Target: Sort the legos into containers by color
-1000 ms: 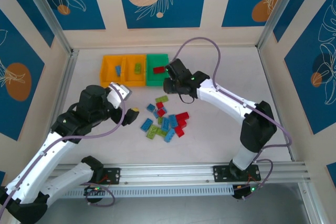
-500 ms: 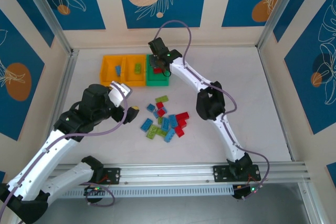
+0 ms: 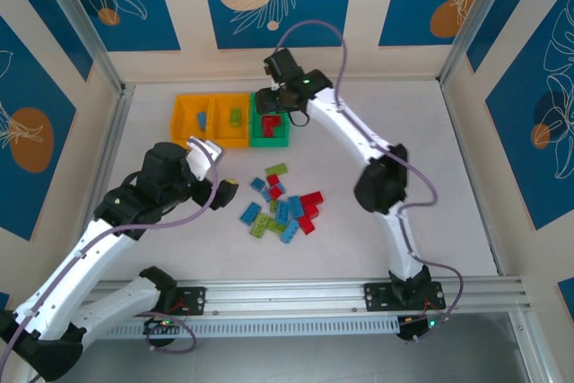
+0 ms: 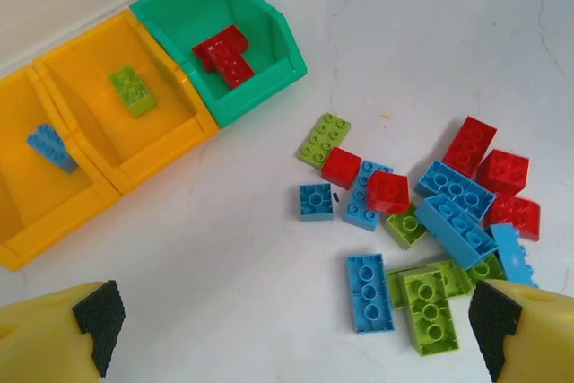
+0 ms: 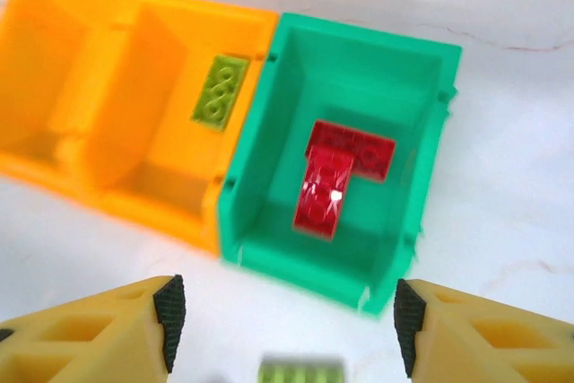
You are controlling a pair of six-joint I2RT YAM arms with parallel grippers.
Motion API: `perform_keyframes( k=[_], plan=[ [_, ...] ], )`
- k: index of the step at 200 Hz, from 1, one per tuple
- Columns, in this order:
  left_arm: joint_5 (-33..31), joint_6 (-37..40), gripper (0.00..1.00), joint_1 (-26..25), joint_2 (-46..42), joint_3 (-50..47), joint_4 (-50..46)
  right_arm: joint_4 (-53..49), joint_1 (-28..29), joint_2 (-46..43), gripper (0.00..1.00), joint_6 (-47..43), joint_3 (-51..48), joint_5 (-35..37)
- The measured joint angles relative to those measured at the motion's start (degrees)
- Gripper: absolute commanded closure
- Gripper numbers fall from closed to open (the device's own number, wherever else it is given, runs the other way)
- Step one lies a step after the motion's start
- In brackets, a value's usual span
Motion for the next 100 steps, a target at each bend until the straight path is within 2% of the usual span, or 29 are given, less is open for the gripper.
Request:
perform_keyframes(
  k=[12,56,77,100],
  plan=[
    [0.0,-4.6,0.01,0.0,1.8,1.2,-0.3,0.8,0.0,-9.7,0.28,0.3,-8.9,-2.7],
    [3.0,-22.6,0.21,-1.3,10.5,2.1,-1.5,3.3,0.9,-44.5,0.18,3.7,-40.9,-11.6],
    [3.5,-27.6,0.30,-5.4,12.5,-1.7,-0.5,3.3,1.9,-55.7,0.16,7.0,-53.4,-13.4],
    [3.5,-30.0,0.37,-10.6,14.0,-8.0,1.5,2.3,2.1,-63.3,0.14,11.1,-63.6,-13.6]
  ],
)
